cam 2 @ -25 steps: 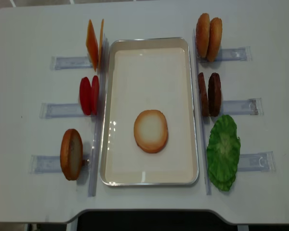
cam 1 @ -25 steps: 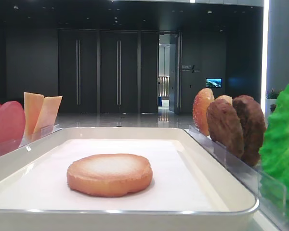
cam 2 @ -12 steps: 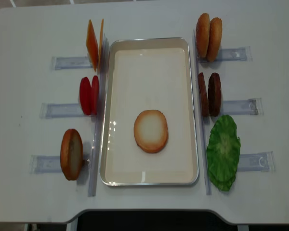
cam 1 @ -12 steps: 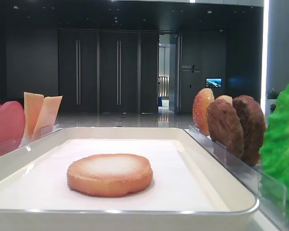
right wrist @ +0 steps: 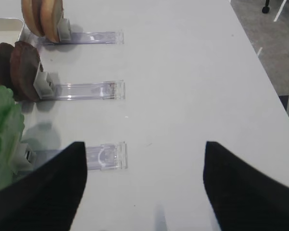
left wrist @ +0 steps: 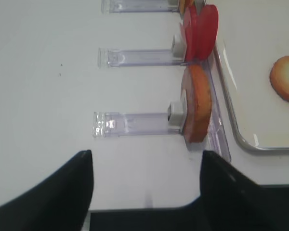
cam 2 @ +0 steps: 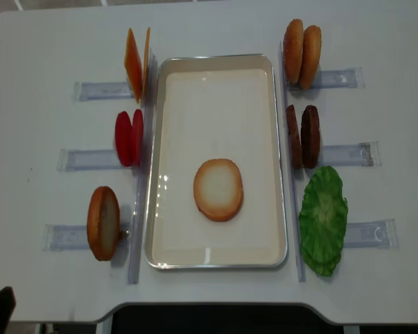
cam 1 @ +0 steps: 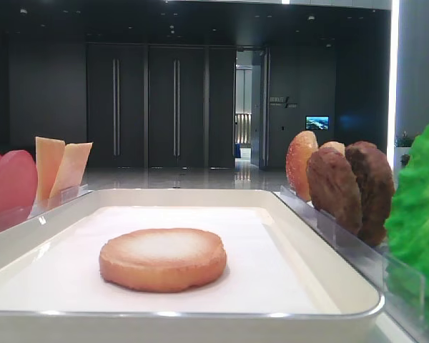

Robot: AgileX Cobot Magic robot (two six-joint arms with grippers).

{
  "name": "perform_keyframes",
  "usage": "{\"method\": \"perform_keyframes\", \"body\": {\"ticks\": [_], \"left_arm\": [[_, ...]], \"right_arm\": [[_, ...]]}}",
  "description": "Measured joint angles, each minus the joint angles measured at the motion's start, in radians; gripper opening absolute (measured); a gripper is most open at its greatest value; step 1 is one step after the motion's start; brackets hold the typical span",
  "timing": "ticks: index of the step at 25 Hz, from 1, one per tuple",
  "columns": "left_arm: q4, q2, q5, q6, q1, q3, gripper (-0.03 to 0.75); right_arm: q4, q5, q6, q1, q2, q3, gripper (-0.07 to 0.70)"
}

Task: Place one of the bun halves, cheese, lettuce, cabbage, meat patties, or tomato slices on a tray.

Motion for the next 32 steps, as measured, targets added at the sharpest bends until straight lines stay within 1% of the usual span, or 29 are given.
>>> {"method": "perform_keyframes", "body": {"ticks": [5, 9, 13, 15, 24, 32], "left_arm": [[0.000, 0.000, -0.096, 0.000, 0.000, 0.035, 0.524], [-0.001, 0.000, -0.116, 0.001, -0.001, 0.044, 0.524], [-0.001, 0.000, -0.121, 0.001, -0.040, 0.044, 0.524], [0.001, 0.000, -0.121, 0.001, -0.048, 0.044, 0.524], [0.021, 0.000, -0.122, 0.015, -0.048, 0.044, 0.524], [0.047, 0.000, -0.122, -0.009, -0.048, 0.044, 0.524]], "right_arm": [[0.000, 0.000, 0.000, 0.000, 0.000, 0.000, 0.485], [0.000, 0.000, 0.000, 0.000, 0.000, 0.000, 0.485], [0.000, 0.000, 0.000, 0.000, 0.000, 0.000, 0.485], [0.000, 0.000, 0.000, 0.000, 0.000, 0.000, 0.485], [0.000, 0.000, 0.000, 0.000, 0.000, 0.000, 0.485], [0.000, 0.000, 0.000, 0.000, 0.000, 0.000, 0.485]]}}
